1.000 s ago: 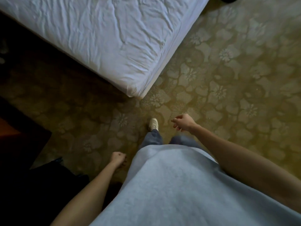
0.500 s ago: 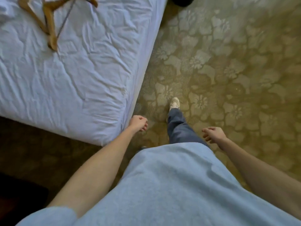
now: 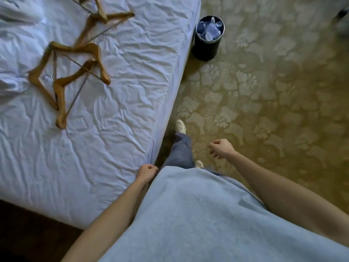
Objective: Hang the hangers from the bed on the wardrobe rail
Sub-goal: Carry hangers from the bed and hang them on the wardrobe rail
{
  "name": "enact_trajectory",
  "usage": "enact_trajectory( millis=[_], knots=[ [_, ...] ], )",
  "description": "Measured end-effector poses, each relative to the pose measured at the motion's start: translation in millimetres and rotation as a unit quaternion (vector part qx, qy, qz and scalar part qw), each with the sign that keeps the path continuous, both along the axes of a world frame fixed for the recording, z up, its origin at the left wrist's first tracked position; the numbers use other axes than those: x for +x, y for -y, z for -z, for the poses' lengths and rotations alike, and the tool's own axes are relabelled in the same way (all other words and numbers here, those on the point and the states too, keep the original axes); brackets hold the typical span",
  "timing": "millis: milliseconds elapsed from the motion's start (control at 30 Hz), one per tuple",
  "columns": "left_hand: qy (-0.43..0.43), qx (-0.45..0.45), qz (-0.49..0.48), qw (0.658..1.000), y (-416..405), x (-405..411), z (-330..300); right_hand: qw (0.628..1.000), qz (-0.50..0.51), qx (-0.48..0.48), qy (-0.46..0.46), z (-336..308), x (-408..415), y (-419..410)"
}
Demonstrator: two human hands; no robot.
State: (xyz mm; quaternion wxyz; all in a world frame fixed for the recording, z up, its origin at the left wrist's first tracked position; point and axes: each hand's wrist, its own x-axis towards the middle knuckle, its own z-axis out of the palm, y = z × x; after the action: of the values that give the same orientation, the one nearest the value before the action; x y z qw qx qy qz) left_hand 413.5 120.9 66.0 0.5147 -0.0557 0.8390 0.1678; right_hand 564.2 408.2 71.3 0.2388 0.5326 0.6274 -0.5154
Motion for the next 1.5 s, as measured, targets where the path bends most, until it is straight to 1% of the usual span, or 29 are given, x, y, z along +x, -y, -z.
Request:
enact_trajectory(
  millis=[33, 100, 167, 233, 300, 333, 400, 467, 600, 700, 800, 900, 1033, 1133, 1233, 1300, 1400, 1500],
  knots=[
    [0.004, -0.015, -0.021, 1.000, -7, -24, 8, 1.000, -0.031, -0.002, -0.001, 0, -46, -18],
    [0.009, -0.026, -0.003, 1.000, 0, -24, 8, 0.997, -0.078, -0.009, -0.009, -2, -72, -27],
    [0.023, -0.030, -0.020, 0.999, -6, -48, 11, 0.995, -0.095, -0.004, -0.024, 0, -117, -47],
    [0.046, -0.043, -0.053, 0.997, -24, -84, 12, 0.994, -0.108, 0.005, -0.005, 1, -165, -72],
    [0.066, -0.046, -0.065, 0.995, -45, -123, 11, 0.992, -0.125, 0.007, 0.021, -7, -202, -98],
    [0.062, -0.044, -0.066, 0.995, -60, -145, 12, 0.991, -0.128, 0.009, 0.029, -10, -219, -110],
    [0.040, -0.024, -0.066, 0.997, -97, -195, 18, 0.990, -0.135, 0.020, 0.046, -10, -251, -138],
    [0.038, 0.004, -0.079, 0.996, -139, -246, 25, 0.991, -0.121, 0.035, 0.054, -11, -277, -168],
    [0.020, 0.093, -0.122, 0.988, -233, -341, -1, 0.990, -0.098, 0.060, 0.084, -16, -313, -217],
    [0.013, 0.139, -0.116, 0.983, -290, -405, -12, 0.990, -0.082, 0.044, 0.105, -15, -347, -248],
    [-0.001, 0.155, -0.127, 0.980, -326, -454, -17, 0.986, -0.116, 0.029, 0.116, -5, -393, -270],
    [0.002, 0.146, -0.180, 0.973, -349, -502, -13, 0.980, -0.165, 0.021, 0.112, 2, -460, -288],
    [-0.014, 0.103, -0.260, 0.960, -368, -570, 0, 0.970, -0.230, -0.001, 0.079, 11, -577, -301],
    [-0.046, 0.063, -0.288, 0.954, -381, -635, 22, 0.962, -0.269, -0.025, 0.029, 29, -683, -305],
    [-0.080, 0.037, -0.292, 0.952, -397, -710, 50, 0.958, -0.283, -0.031, -0.012, 58, -783, -307],
    [-0.106, 0.025, -0.284, 0.953, -410, -762, 66, 0.957, -0.286, -0.017, -0.034, 80, -844, -309],
    [-0.161, 0.011, -0.262, 0.951, -431, -834, 89, 0.954, -0.290, 0.031, -0.063, 113, -926, -324],
    [-0.237, -0.027, -0.251, 0.938, -450, -891, 117, 0.947, -0.287, 0.117, -0.080, 143, -990, -349]
  ],
)
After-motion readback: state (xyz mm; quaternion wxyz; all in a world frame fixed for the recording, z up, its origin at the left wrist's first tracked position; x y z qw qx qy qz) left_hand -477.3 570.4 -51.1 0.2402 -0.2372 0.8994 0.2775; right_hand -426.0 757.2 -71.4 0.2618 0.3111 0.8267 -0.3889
